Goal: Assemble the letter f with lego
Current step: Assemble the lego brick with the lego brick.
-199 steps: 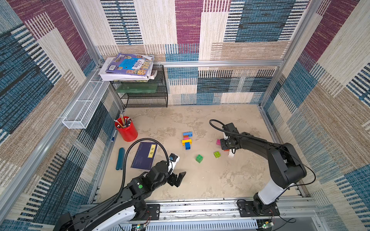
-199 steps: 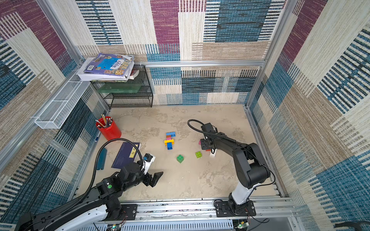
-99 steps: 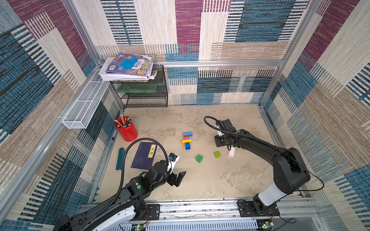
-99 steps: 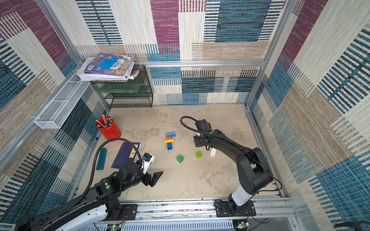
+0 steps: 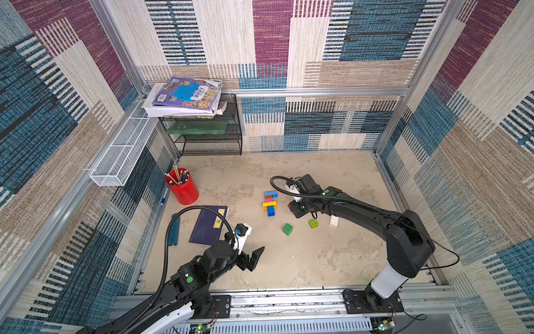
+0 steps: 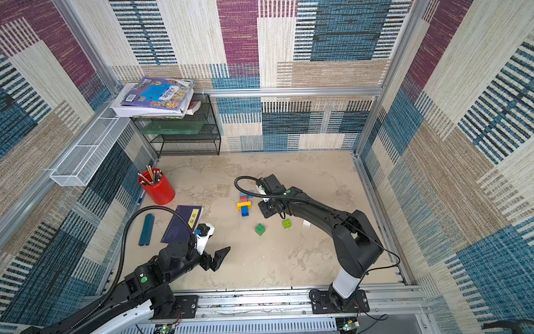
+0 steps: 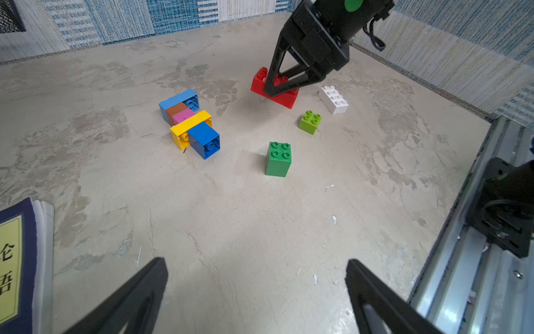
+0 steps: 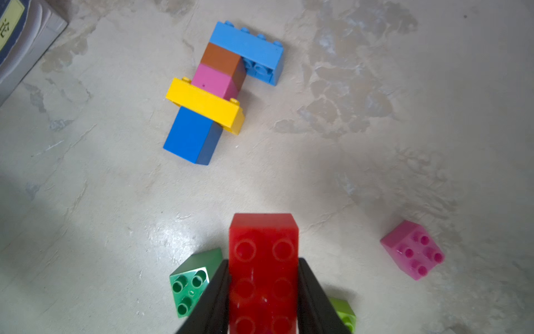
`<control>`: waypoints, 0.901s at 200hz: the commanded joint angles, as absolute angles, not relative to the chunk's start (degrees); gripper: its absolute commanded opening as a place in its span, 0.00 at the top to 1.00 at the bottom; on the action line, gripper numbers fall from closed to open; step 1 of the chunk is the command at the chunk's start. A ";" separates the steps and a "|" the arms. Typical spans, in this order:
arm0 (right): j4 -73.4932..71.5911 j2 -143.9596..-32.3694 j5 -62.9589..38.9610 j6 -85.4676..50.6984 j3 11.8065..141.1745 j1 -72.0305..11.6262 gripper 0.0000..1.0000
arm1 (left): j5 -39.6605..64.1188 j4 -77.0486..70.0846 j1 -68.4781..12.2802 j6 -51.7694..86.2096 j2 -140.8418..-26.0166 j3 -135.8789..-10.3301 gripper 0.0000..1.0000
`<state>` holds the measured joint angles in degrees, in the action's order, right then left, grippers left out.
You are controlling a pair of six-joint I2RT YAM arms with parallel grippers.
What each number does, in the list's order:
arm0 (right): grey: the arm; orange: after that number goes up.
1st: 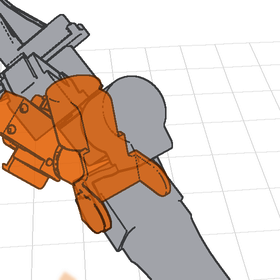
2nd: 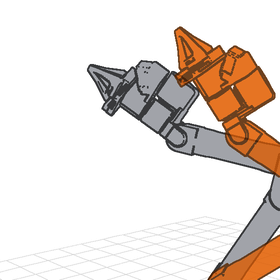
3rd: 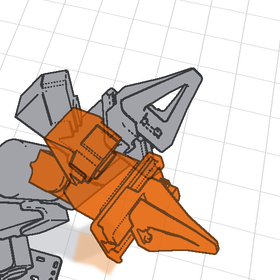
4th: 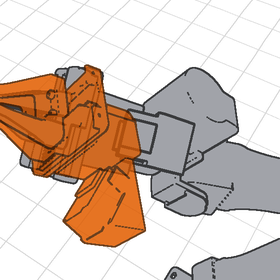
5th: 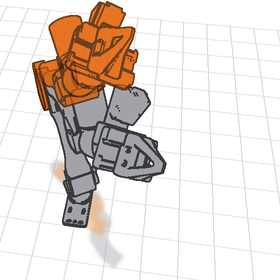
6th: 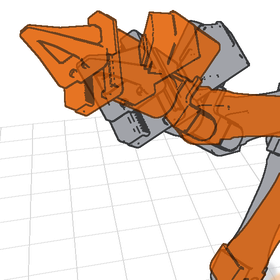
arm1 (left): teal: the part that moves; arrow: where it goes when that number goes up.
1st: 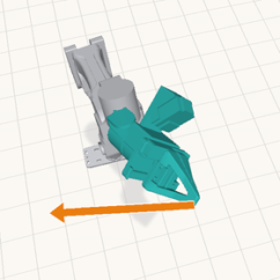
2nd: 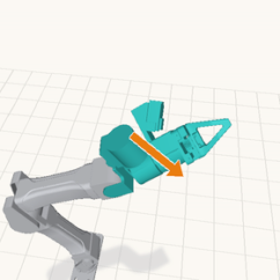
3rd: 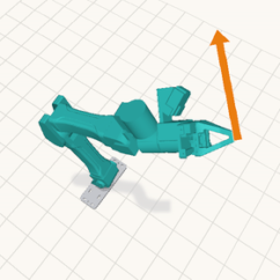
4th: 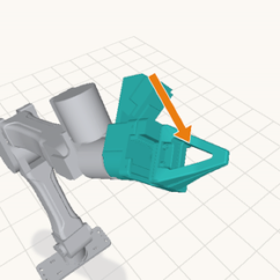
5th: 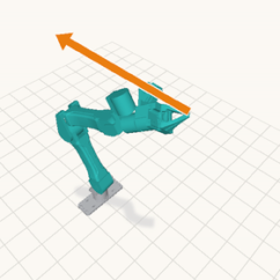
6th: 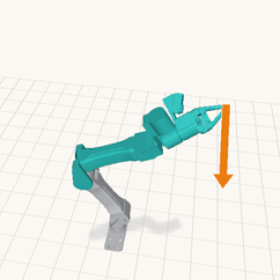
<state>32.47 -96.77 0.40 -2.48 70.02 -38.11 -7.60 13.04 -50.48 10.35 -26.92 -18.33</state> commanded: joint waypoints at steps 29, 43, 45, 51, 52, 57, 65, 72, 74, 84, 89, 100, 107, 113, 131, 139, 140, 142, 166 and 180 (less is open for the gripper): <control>32.29 -97.65 -0.20 0.29 69.84 -41.71 0.68 | -10.42 13.37 -50.45 10.41 -26.52 -17.52 0.01; 31.97 -97.58 0.16 1.28 69.37 -42.89 0.69 | -10.77 13.24 -50.51 10.52 -26.69 -17.40 0.01; 31.88 -97.56 0.35 1.38 69.31 -43.07 0.68 | -10.73 13.18 -50.51 10.56 -26.71 -17.45 0.01; 31.80 -97.56 0.49 1.73 69.10 -43.49 0.69 | -10.85 13.14 -50.51 10.62 -26.78 -17.40 0.01; 31.81 -97.56 0.42 1.83 69.09 -43.54 0.69 | -10.83 13.16 -50.48 10.58 -26.80 -17.40 0.01; 31.74 -97.61 0.39 2.13 69.00 -43.82 0.69 | -10.89 13.18 -50.46 10.76 -26.81 -17.38 0.01; 31.68 -97.68 0.60 2.26 68.90 -44.24 0.69 | -11.11 13.18 -50.51 10.81 -26.90 -17.28 0.01; 31.73 -97.87 0.48 2.40 68.86 -44.51 0.70 | -11.24 13.16 -50.52 10.98 -26.90 -17.25 0.01; 31.66 -97.90 0.54 2.40 68.83 -44.59 0.70 | -11.25 13.07 -50.47 10.94 -26.89 -17.28 0.01; 31.73 -97.93 1.02 2.53 68.82 -45.11 0.70 | -11.32 13.10 -50.46 10.94 -26.94 -17.14 0.01; 31.59 -97.91 1.42 2.61 68.67 -45.38 0.71 | -11.34 13.10 -50.49 11.03 -26.94 -17.14 0.01; 31.34 -97.61 1.94 2.88 68.39 -46.00 0.71 | -11.43 13.01 -50.51 11.00 -27.03 -17.12 0.01; 31.46 -97.66 2.00 2.84 68.46 -46.18 0.71 | -11.43 12.92 -50.48 11.07 -26.98 -17.10 0.01; 31.51 -97.70 2.32 2.76 68.39 -46.31 0.71 | -11.43 12.83 -50.46 11.06 -27.06 -17.06 0.01; 31.79 -97.91 2.57 2.98 68.20 -46.58 0.71 | -11.43 12.74 -50.47 11.14 -27.32 -17.10 0.01; 31.85 -98.02 2.43 3.10 68.13 -46.67 0.72 | -11.43 12.74 -50.47 11.12 -27.42 -17.05 0.01; 31.92 -98.05 2.45 3.13 68.12 -46.67 0.72 | -11.43 12.65 -50.46 11.10 -27.42 -17.05 0.01; 31.95 -98.12 2.33 3.13 68.12 -46.67 0.72 | -11.43 12.66 -50.45 11.15 -27.42 -17.09 0.01; 32.15 -98.41 2.29 3.14 67.99 -46.93 0.72 | -11.34 12.65 -50.46 11.16 -27.76 -17.19 0.01; 32.32 -98.55 2.21 3.12 67.94 -46.93 0.72 | -11.36 12.56 -50.49 11.08 -27.86 -17.14 0.01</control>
